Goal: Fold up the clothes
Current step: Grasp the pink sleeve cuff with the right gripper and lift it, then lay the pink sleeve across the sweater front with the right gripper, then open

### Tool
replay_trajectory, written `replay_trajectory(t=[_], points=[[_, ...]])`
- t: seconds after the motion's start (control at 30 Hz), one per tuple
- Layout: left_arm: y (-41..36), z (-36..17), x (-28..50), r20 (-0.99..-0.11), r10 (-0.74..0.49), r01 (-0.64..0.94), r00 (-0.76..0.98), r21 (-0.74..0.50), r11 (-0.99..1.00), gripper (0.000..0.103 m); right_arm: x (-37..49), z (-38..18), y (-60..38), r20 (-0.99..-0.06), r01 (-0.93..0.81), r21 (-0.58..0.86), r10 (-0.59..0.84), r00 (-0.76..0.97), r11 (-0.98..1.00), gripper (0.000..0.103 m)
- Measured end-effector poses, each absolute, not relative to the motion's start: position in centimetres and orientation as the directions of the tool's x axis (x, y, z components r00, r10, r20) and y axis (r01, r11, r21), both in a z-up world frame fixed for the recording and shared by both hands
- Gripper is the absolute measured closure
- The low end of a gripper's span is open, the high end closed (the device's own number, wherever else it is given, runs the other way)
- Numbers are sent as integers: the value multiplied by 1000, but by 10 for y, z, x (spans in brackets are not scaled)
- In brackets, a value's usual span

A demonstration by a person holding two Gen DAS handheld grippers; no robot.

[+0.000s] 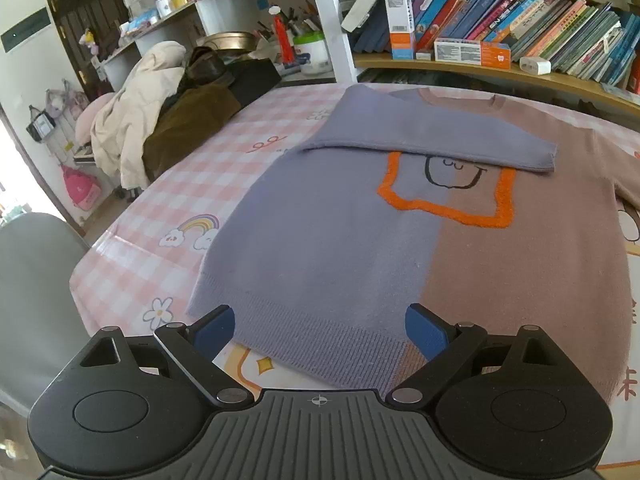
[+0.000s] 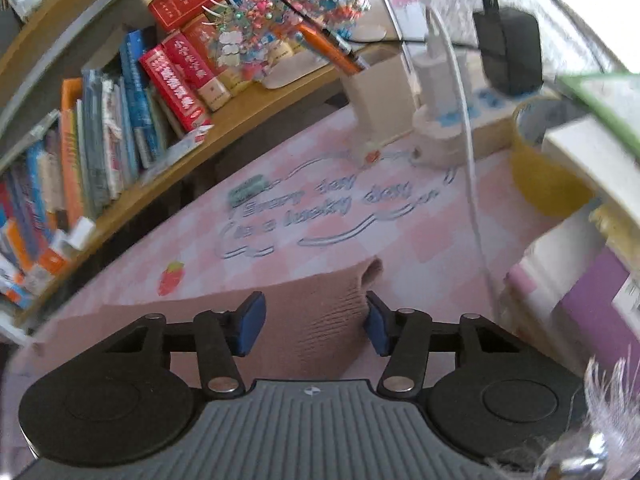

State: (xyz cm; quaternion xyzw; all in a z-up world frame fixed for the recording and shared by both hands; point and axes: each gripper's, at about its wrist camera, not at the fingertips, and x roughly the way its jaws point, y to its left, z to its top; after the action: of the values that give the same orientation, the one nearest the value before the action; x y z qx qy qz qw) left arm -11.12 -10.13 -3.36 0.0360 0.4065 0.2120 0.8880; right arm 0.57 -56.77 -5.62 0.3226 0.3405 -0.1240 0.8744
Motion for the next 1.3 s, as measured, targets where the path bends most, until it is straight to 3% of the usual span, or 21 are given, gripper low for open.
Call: replay_trajectory(t=[0.17,0.33,0.5,0.67,0.87,0.9,0.93,1.0,1.3], points=[[-103,-34,-108,-709,399,-339,581,235,911,9,-3,-50,-568,-622,361,582,114,774,728,66],[-105,-34,-106,-707,390,-323,590,236,917,9,0,-42,-559,-676,346,457,67,734,820,85],[-100,-35,-107,-709,396,-345,584,225,911,9,3,-35,-550,-724,321,311,4,690,895,84],[-100,-37,-107,-715,388,-344,581,217,914,9,12,-38,-534,-752,215,115,-56,656,970,73],[-98,-38,-110,-715,389,-352,581,211,912,8,10,-48,-540,-794,211,233,60,604,949,71],[-97,-38,-111,-717,391,-357,577,209,911,8,8,-48,-542,-793,217,255,76,604,942,75],[-96,-39,-111,-719,391,-359,574,208,910,8,6,-47,-542,-790,219,268,84,608,938,85],[-97,-39,-110,-721,388,-356,574,208,911,8,4,-42,-542,-781,219,288,96,617,932,91],[-94,-42,-109,-724,367,-331,585,200,922,8,-1,-16,-541,-732,213,393,164,662,895,95]])
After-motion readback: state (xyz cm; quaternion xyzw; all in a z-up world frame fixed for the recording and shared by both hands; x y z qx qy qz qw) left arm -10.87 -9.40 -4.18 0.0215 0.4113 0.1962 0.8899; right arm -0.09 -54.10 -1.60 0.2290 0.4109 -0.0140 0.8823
